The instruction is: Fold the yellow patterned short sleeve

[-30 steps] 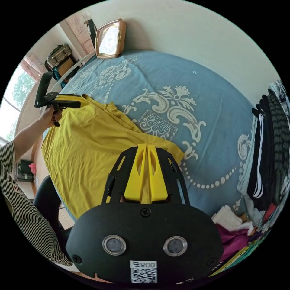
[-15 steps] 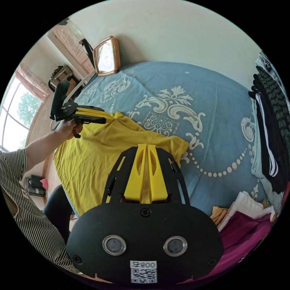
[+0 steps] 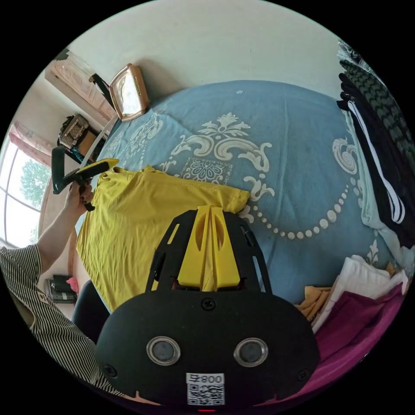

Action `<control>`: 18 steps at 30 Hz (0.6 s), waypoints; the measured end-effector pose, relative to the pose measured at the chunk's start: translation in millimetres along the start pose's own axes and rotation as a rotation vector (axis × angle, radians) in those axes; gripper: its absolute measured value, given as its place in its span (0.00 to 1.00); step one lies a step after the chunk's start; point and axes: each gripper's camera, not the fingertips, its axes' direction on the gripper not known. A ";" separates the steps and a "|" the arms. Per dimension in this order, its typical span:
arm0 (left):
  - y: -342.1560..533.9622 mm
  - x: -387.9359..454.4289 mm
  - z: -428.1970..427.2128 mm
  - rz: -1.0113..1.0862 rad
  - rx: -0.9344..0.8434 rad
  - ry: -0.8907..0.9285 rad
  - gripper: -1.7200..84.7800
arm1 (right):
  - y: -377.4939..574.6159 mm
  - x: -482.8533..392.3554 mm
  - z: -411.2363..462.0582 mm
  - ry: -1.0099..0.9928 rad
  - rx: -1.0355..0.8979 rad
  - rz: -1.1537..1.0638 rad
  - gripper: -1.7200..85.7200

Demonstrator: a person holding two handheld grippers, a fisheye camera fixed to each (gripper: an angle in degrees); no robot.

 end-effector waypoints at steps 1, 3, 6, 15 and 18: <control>6.5 -6.7 -9.1 -0.018 0.009 -0.015 0.03 | 1.8 -1.6 -3.4 0.003 0.008 0.001 0.02; 33.8 -35.2 -33.3 -0.097 -0.016 -0.095 0.03 | 6.8 -12.5 -14.6 -0.007 0.044 -0.010 0.02; 61.7 -70.4 -41.4 -0.219 -0.085 -0.163 0.03 | -1.1 -31.2 -8.8 0.029 0.018 -0.050 0.02; 87.8 -118.4 -76.4 -0.407 0.005 -0.127 0.02 | -14.8 -24.6 -5.1 0.001 -0.033 0.016 0.02; 105.2 -115.3 -99.4 -0.405 0.065 -0.070 0.02 | -9.8 -28.8 -17.9 0.003 -0.009 0.032 0.02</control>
